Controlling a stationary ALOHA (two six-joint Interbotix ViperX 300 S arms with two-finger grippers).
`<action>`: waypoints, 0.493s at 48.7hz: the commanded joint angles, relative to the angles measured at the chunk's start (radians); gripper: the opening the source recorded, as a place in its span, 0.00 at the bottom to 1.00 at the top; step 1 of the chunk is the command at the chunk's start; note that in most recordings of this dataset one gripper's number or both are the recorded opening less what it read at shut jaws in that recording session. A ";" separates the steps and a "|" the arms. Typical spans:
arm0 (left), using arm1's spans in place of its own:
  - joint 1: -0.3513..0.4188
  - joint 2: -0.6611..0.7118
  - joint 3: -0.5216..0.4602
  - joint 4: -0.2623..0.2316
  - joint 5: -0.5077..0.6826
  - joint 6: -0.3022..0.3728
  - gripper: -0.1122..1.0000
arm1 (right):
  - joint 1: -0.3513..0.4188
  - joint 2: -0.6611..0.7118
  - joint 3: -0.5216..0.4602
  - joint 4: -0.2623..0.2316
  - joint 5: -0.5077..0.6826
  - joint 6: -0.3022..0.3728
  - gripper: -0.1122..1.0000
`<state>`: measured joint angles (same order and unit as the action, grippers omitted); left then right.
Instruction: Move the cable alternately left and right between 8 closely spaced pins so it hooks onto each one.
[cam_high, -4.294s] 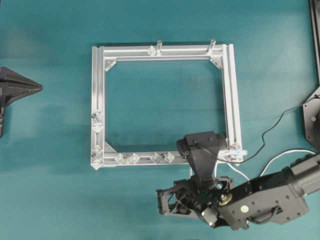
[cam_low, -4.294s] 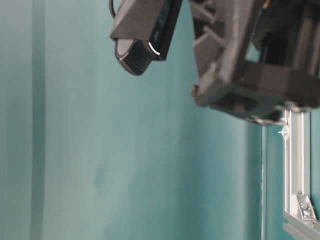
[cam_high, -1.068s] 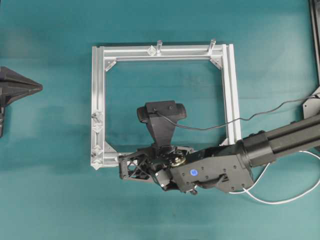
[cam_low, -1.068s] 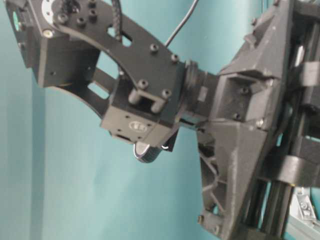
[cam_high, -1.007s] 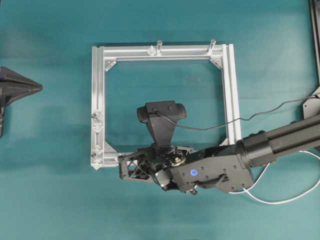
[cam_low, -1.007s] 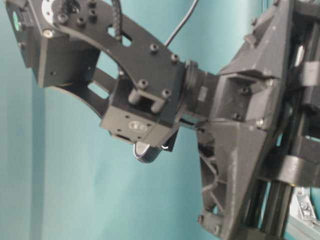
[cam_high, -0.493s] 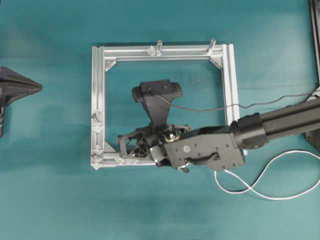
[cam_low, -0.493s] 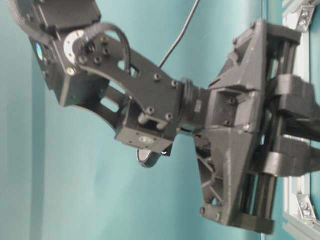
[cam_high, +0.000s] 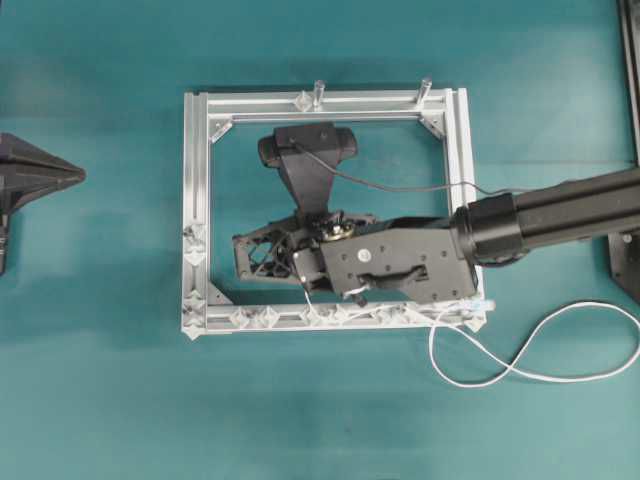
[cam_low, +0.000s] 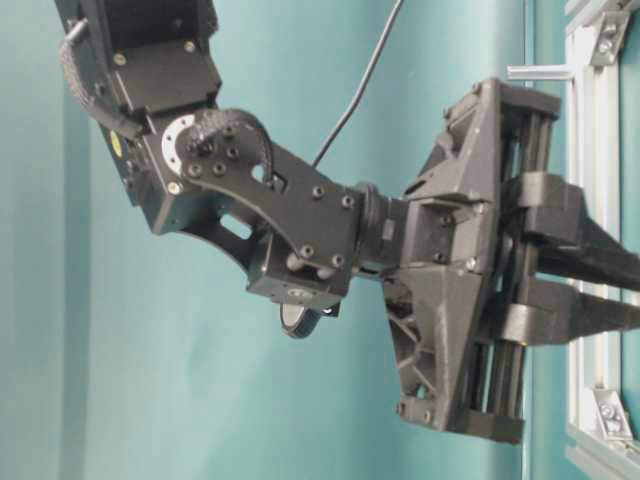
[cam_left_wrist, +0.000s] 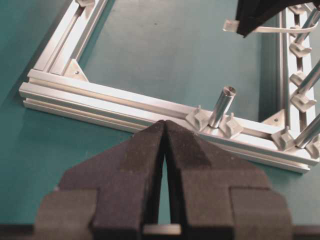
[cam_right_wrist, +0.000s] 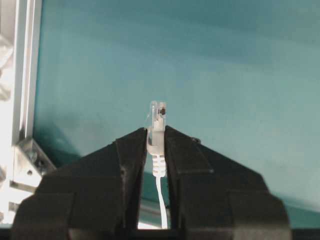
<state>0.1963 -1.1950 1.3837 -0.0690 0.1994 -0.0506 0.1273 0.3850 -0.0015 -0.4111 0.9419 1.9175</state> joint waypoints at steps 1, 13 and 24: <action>-0.002 0.006 -0.011 0.002 -0.009 -0.006 0.15 | -0.008 -0.041 -0.020 -0.006 0.000 -0.003 0.22; -0.002 0.006 -0.011 0.002 -0.009 -0.006 0.15 | -0.008 -0.028 -0.041 -0.011 -0.006 -0.005 0.22; -0.002 0.006 -0.011 0.002 -0.009 -0.006 0.15 | -0.012 0.029 -0.130 -0.023 -0.005 -0.009 0.22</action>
<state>0.1963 -1.1950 1.3837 -0.0690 0.1994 -0.0506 0.1212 0.4157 -0.0767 -0.4249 0.9388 1.9113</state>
